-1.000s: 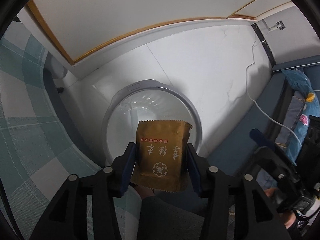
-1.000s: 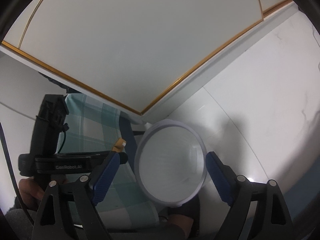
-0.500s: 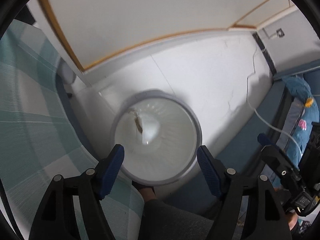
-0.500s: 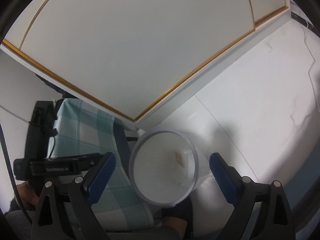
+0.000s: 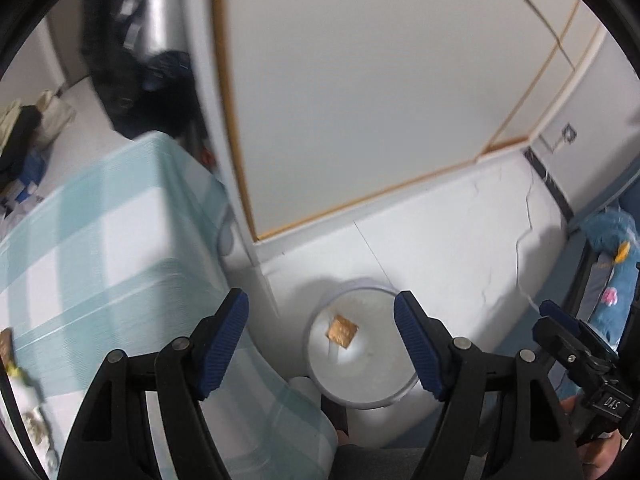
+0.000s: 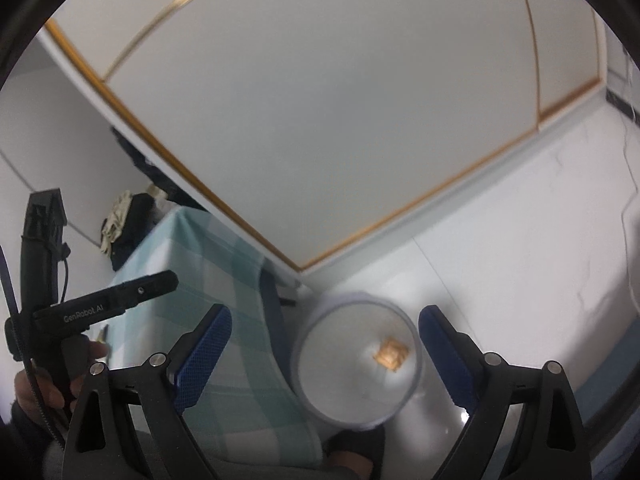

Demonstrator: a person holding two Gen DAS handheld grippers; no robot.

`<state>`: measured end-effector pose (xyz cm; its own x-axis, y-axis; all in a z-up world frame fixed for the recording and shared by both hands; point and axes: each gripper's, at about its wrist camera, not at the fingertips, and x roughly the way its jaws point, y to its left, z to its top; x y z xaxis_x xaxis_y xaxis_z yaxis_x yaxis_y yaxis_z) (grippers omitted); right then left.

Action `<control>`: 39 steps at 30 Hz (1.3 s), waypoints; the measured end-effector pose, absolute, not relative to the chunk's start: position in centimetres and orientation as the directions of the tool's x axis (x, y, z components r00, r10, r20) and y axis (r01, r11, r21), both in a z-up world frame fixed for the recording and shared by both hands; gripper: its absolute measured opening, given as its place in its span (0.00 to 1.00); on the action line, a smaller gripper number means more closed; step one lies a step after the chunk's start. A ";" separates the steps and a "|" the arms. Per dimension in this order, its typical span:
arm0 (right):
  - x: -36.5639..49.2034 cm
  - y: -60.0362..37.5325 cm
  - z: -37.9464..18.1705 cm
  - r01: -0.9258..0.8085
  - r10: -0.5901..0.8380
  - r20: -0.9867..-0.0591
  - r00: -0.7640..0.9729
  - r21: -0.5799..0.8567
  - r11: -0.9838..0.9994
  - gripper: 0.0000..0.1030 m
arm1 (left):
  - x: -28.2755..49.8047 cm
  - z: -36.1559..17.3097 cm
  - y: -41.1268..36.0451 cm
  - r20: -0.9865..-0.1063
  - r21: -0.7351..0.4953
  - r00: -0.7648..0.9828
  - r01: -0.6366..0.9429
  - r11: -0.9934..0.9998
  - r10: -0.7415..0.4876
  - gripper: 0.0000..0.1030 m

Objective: Collect trash
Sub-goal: 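Move the left tool back over the table of trash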

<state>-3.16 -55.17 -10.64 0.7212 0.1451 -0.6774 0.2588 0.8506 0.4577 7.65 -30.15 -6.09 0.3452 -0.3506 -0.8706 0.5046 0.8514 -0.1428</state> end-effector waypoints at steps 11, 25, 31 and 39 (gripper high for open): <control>-3.6 -46.7 -0.5 0.042 0.142 -0.525 0.839 0.323 0.945 0.97 | 6.8 -0.3 -21.0 -0.763 -0.125 0.557 0.369 0.921 -0.327 0.80; -2.0 -33.4 4.1 -0.197 0.286 -0.444 0.849 0.235 0.952 0.97 | 4.7 5.1 -7.3 -0.596 -0.151 0.773 0.158 0.976 -0.218 0.84; 0.0 -28.8 3.3 -0.261 0.364 -0.480 0.798 0.269 0.927 0.97 | 5.1 4.2 0.1 -0.592 -0.176 0.798 0.014 0.984 -0.117 0.85; 1.1 -21.2 1.4 -0.362 0.438 -0.545 0.715 0.247 0.899 0.97 | 6.0 1.5 5.2 -0.630 -0.251 0.768 -0.064 0.966 -0.113 0.85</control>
